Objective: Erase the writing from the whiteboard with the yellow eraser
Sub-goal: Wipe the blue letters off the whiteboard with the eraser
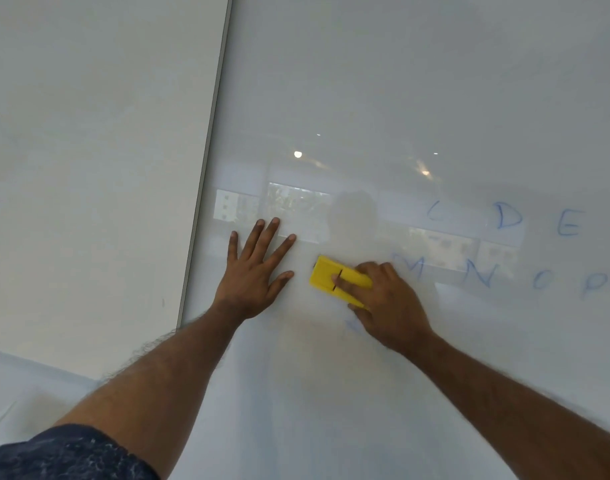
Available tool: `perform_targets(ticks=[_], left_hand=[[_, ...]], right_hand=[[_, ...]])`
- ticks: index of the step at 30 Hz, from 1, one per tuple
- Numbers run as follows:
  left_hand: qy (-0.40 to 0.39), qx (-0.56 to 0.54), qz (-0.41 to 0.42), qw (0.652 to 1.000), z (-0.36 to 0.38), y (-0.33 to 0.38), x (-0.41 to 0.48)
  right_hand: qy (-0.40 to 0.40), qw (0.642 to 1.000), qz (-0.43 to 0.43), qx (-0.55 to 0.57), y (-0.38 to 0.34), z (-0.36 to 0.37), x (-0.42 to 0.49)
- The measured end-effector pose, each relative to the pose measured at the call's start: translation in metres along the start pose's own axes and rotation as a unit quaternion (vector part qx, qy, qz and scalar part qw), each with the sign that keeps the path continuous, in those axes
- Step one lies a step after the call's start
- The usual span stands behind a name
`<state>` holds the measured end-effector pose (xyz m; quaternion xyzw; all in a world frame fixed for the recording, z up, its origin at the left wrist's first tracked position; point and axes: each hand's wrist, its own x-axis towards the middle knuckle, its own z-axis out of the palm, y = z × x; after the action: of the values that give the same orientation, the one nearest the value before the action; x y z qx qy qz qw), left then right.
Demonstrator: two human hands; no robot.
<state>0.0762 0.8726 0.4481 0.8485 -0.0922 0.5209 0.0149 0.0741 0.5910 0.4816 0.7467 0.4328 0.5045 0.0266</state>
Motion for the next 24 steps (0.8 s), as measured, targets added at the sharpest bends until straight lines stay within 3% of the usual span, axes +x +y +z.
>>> perform_targets(ticks=[5, 8, 14, 20, 24], left_hand=[[0.013, -0.006, 0.005, 1.0, 0.002, -0.006, 0.001], [0.028, -0.009, 0.004, 1.0, 0.007, -0.005, 0.0], [0.049, -0.013, 0.005, 0.999, 0.012, -0.007, -0.001], [0.036, -0.007, 0.003, 0.999, 0.009, -0.008, -0.001], [0.033, -0.006, -0.002, 0.999, 0.009, -0.006, -0.001]], right_hand=[[-0.119, 0.978, -0.171, -0.011, -0.02, 0.028, -0.045], [-0.067, 0.987, -0.143, -0.034, 0.003, 0.011, -0.043], [0.037, 0.996, 0.066, -0.036, 0.014, -0.008, -0.013], [-0.043, 0.996, -0.076, -0.022, -0.021, 0.042, -0.095], [-0.036, 0.993, -0.093, -0.071, 0.013, 0.022, -0.115]])
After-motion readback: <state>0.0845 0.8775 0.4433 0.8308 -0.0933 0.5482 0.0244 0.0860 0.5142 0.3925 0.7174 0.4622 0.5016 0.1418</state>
